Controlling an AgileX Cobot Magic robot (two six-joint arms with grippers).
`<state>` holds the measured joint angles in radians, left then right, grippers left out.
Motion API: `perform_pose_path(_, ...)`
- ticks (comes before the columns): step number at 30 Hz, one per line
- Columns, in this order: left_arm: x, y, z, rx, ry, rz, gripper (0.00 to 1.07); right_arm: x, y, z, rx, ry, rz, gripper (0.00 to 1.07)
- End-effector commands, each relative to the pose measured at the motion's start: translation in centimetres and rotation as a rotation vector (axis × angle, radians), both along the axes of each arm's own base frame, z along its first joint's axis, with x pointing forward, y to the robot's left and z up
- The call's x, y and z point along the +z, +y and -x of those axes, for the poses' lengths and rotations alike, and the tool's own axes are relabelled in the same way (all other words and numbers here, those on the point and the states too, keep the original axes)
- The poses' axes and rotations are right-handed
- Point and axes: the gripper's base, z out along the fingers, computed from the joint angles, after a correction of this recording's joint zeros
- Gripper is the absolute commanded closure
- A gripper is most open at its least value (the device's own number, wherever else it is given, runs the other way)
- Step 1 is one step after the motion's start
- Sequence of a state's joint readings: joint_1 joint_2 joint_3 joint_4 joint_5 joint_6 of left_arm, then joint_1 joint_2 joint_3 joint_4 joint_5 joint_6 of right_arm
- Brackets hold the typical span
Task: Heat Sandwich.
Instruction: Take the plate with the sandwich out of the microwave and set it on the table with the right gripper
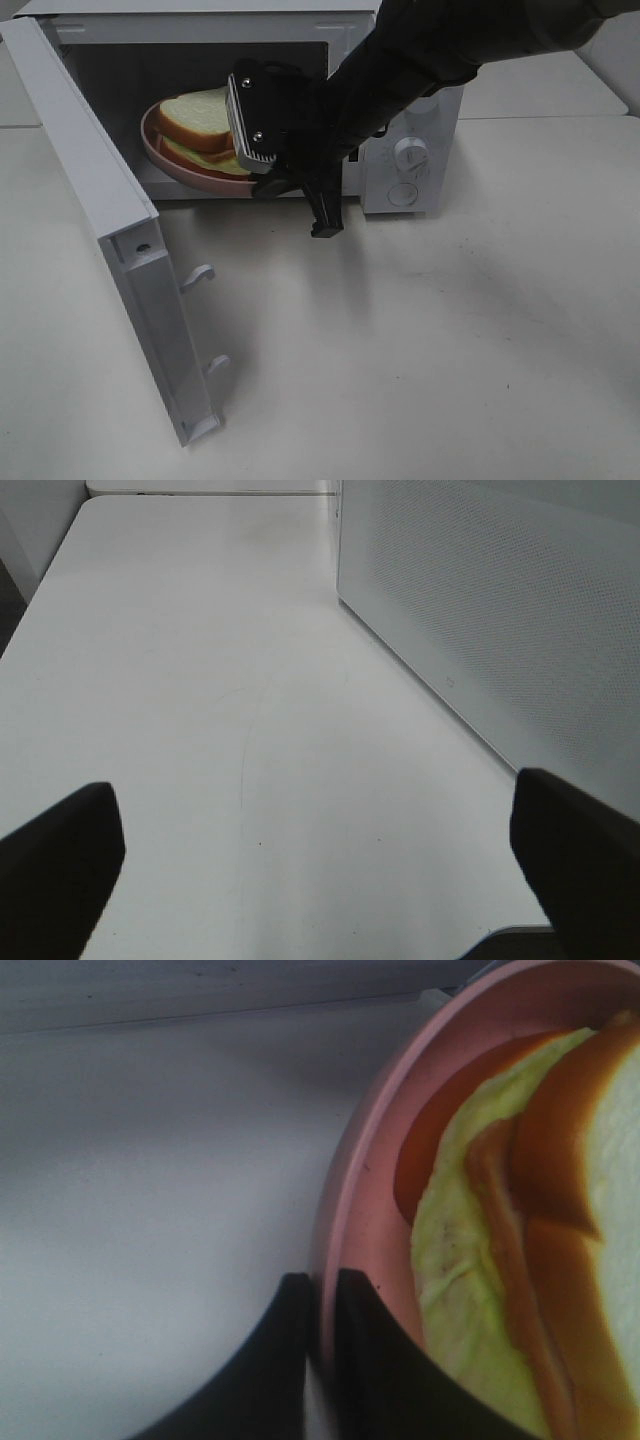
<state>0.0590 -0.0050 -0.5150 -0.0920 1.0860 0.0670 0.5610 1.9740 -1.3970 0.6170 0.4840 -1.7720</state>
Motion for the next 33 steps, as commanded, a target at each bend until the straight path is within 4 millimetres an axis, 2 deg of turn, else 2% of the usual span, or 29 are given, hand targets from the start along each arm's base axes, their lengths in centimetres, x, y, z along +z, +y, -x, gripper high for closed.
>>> perform_pose_path(1, 0.1, 0.0, 0.2, -0.007, -0.028, 0.005, 0.09, 1.2, -0.7, 0.3, 0.009, -0.057, -0.014, 1.07)
perform_pose_path(21, 0.1, 0.0, 0.2, -0.007, -0.028, 0.005, 0.09, 3.0, -4.3, 5.9, 0.100, -0.135, 0.039, 1.07)
perform_pose_path(33, 0.1, 0.0, 0.2, -0.007, -0.028, 0.005, 0.09, 3.4, -7.3, 10.5, 0.102, -0.145, 0.056, 1.07)
